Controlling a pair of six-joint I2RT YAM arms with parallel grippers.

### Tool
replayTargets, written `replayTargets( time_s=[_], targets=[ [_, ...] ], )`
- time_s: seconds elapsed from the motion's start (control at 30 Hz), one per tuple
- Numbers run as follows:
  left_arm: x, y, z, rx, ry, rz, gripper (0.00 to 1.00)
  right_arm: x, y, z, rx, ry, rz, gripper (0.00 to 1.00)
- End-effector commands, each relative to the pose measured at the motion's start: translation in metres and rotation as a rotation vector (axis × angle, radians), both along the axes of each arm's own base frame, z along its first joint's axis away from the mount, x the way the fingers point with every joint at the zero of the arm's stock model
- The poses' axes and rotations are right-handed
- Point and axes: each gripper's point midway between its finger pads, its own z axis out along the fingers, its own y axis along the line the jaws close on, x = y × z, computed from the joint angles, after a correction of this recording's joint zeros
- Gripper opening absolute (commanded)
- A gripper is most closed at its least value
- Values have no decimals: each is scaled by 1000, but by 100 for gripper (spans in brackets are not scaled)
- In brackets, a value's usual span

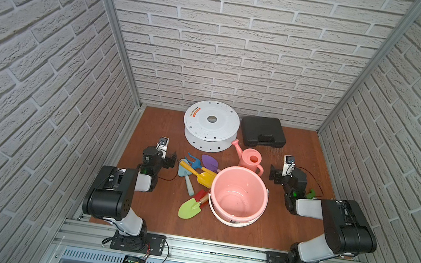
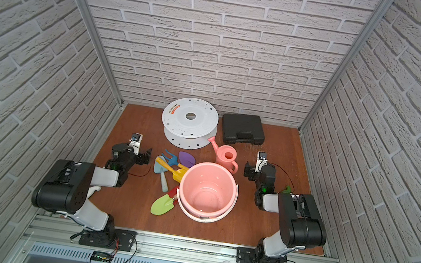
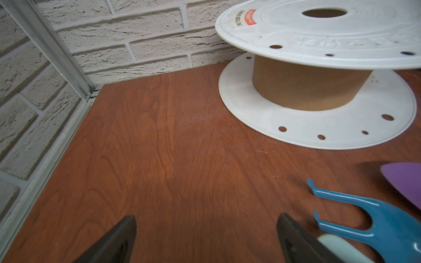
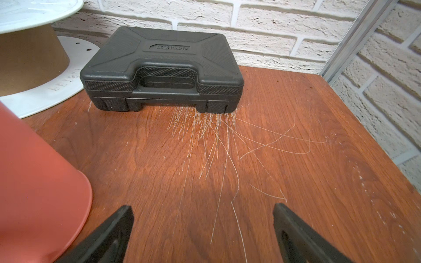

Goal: Organize the gardening tools
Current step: Pick up the gardening tool from the center of the board.

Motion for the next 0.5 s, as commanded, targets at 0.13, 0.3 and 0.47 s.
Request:
replayTargets(
  time_s=[0.13, 0.3, 0.47],
  targets=[
    [5, 10, 26, 33, -24, 76, 98, -3, -34, 23, 15, -93, -203, 99],
    [7, 9, 61, 35, 2, 93, 98, -16, -31, 31, 5, -153, -189, 99],
    [4, 37, 128, -80, -2, 319, 98, -13, -29, 31, 1, -151, -184, 99]
  ],
)
